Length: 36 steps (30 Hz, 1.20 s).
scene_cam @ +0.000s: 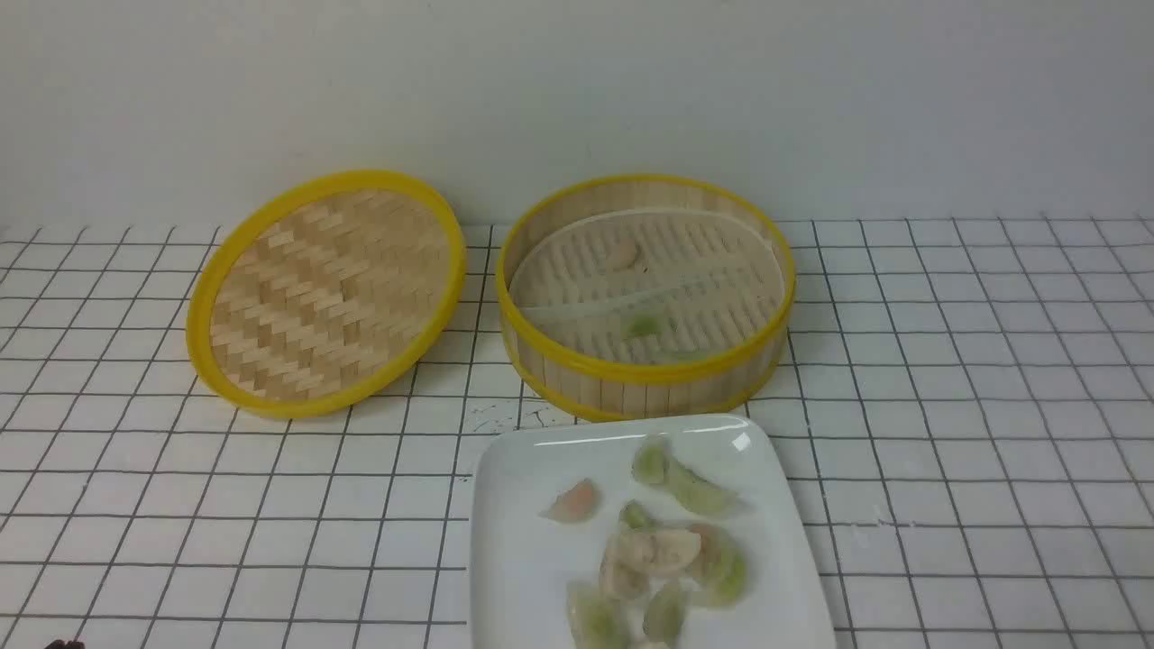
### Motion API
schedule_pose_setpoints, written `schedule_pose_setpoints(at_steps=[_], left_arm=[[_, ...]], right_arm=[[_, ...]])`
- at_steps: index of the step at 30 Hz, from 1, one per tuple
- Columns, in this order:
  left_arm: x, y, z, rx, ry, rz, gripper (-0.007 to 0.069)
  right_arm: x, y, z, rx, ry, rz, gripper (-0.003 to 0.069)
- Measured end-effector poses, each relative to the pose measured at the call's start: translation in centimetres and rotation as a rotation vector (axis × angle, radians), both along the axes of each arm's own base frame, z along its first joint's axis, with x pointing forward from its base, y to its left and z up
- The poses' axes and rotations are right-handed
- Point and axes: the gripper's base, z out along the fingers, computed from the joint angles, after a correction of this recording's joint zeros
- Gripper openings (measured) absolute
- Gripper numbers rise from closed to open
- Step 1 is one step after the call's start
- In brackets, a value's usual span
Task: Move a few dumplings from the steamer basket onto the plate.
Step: Use the left arm to grab a dumpling from the steamer
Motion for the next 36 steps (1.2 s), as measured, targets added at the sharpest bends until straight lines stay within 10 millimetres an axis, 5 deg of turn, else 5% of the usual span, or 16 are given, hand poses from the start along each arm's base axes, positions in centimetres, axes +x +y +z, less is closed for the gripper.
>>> schedule_pose_setpoints(at_steps=[25, 33, 36], left_arm=[[0.0, 0.0, 0.0, -0.002, -0.003, 0.0, -0.0006], [0.4, -0.3, 2.1, -0.39, -0.204, 0.045, -0.0006], [0.4, 0.7, 4.0, -0.602, -0.418, 0.122, -0.0006]], right_arm=[[0.0, 0.0, 0.0, 0.0, 0.0, 0.0, -0.0015], [0.0, 0.0, 0.0, 0.0, 0.0, 0.0, -0.0015], [0.0, 0.0, 0.0, 0.0, 0.0, 0.0, -0.0015]])
